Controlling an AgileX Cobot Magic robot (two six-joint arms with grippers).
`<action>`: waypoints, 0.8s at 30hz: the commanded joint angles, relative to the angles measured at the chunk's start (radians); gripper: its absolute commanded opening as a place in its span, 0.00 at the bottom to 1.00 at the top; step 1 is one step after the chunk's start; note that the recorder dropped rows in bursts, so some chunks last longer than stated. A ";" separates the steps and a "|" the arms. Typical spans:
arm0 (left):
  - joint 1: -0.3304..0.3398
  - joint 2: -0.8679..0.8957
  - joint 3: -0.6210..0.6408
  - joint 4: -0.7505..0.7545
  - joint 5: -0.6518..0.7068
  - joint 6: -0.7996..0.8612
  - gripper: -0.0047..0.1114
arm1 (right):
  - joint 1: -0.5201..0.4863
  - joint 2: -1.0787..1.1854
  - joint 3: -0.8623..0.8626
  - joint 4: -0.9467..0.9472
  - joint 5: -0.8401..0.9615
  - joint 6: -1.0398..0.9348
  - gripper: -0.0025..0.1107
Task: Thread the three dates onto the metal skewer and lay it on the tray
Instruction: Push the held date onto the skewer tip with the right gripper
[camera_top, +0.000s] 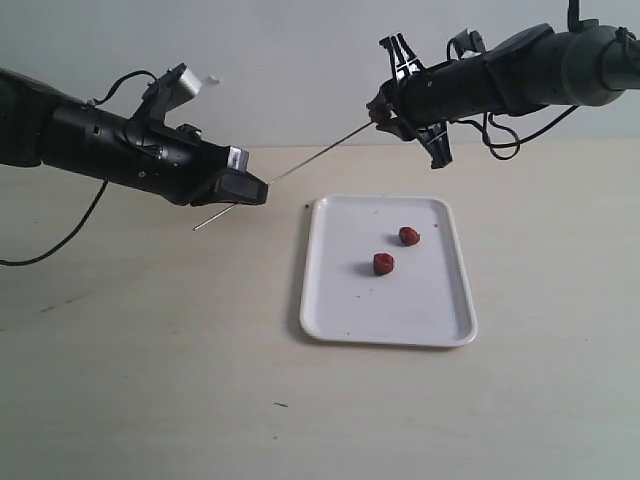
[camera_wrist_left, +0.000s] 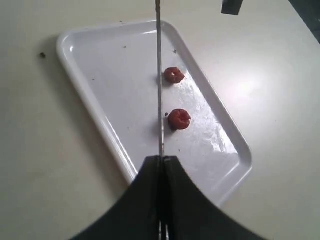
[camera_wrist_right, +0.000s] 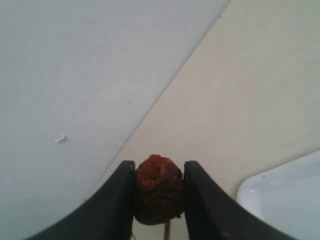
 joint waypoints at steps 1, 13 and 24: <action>-0.003 -0.006 0.003 -0.007 -0.009 0.025 0.04 | -0.005 0.001 -0.008 0.002 0.016 -0.021 0.31; -0.003 -0.006 0.003 -0.050 0.037 0.132 0.04 | -0.005 0.001 -0.008 0.017 0.083 -0.083 0.30; -0.003 -0.006 0.003 -0.061 0.037 0.155 0.04 | -0.003 0.001 -0.008 0.121 0.167 -0.205 0.30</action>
